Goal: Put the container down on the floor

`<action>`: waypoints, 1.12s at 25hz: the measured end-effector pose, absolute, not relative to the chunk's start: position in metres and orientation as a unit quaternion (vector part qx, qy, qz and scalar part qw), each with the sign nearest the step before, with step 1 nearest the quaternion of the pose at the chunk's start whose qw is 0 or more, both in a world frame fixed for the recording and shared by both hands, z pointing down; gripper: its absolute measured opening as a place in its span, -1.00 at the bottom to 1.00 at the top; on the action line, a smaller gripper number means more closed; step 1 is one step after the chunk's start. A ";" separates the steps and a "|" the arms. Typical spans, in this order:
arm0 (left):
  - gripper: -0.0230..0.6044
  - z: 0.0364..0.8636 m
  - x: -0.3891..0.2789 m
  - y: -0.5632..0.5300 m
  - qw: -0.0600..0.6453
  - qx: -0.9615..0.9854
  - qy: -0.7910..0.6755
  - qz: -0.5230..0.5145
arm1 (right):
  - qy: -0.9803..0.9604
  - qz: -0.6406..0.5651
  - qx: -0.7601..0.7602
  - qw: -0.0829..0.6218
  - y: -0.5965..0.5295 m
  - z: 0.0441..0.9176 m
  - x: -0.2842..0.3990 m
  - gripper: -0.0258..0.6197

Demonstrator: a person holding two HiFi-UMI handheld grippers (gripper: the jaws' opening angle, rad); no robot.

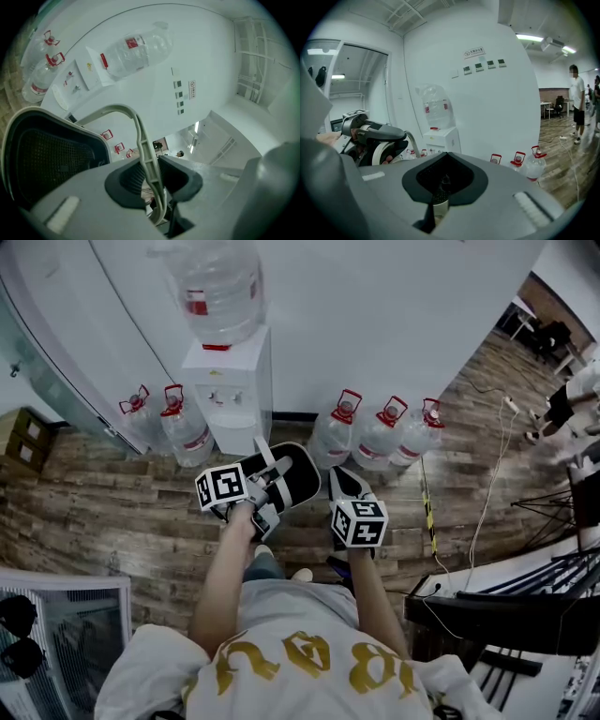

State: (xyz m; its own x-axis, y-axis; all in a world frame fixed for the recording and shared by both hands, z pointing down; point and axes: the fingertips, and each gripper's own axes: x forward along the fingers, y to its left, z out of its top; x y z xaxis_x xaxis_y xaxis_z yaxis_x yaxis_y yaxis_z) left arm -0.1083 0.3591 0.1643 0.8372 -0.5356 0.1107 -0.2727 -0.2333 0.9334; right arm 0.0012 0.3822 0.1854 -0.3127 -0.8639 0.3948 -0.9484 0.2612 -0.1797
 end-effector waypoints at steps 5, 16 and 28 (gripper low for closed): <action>-0.65 0.163 -0.106 0.361 0.557 0.781 -0.260 -0.115 | -0.786 0.197 0.576 0.112 0.383 0.188 0.004 -0.83; -0.65 0.184 -0.101 0.323 0.573 0.768 -0.264 -0.113 | -0.778 0.211 0.577 0.130 0.347 0.210 0.015 -0.83; -0.66 0.232 -0.075 0.211 0.599 0.755 -0.254 -0.085 | -0.757 0.254 0.578 0.168 0.238 0.267 0.034 -0.83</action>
State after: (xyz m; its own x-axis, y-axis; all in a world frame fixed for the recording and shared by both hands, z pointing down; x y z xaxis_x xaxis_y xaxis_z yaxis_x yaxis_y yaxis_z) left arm -0.0746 0.2112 0.2319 0.8565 -0.4853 0.1758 -0.2814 -0.1535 0.9472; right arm 0.0342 0.2375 0.2673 -0.2758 -0.7903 0.5472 -0.9604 0.2035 -0.1902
